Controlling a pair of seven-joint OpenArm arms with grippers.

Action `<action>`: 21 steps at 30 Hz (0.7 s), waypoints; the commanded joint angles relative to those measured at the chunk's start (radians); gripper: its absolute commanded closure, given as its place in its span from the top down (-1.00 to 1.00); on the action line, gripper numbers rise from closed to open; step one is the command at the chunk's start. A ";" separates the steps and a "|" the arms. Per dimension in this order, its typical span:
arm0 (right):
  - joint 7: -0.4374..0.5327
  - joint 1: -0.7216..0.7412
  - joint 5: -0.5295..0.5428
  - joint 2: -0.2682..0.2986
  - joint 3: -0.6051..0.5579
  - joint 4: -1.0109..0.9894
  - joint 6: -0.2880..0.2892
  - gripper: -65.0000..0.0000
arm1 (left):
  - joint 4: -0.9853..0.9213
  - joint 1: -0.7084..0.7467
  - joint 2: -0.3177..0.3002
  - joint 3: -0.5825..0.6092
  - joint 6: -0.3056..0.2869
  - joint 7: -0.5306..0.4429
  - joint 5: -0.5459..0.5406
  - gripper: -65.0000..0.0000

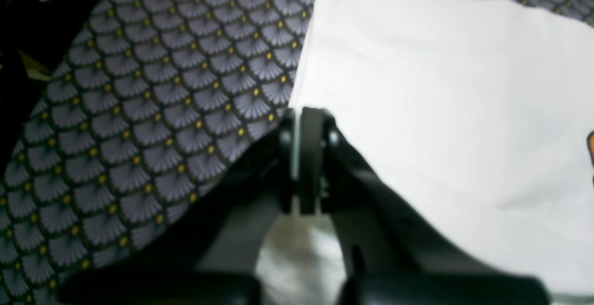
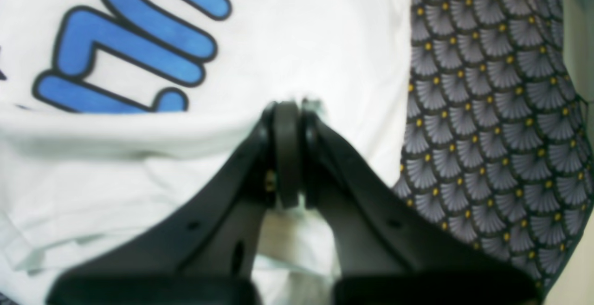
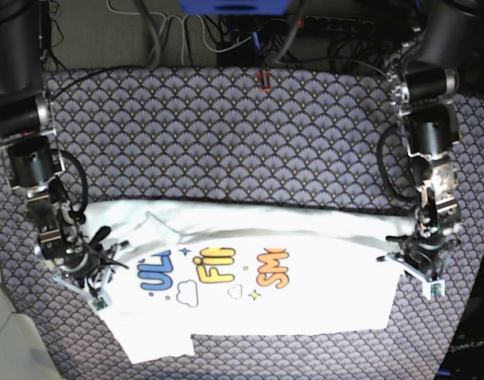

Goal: Fold the T-shirt properly
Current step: 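Lower the folded edge onto the shirt and release both grippers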

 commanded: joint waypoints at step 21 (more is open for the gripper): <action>0.015 0.040 0.002 0.014 0.010 0.013 -0.008 -1.00 | -0.076 -0.097 -0.015 0.001 0.005 -0.032 -0.005 -0.56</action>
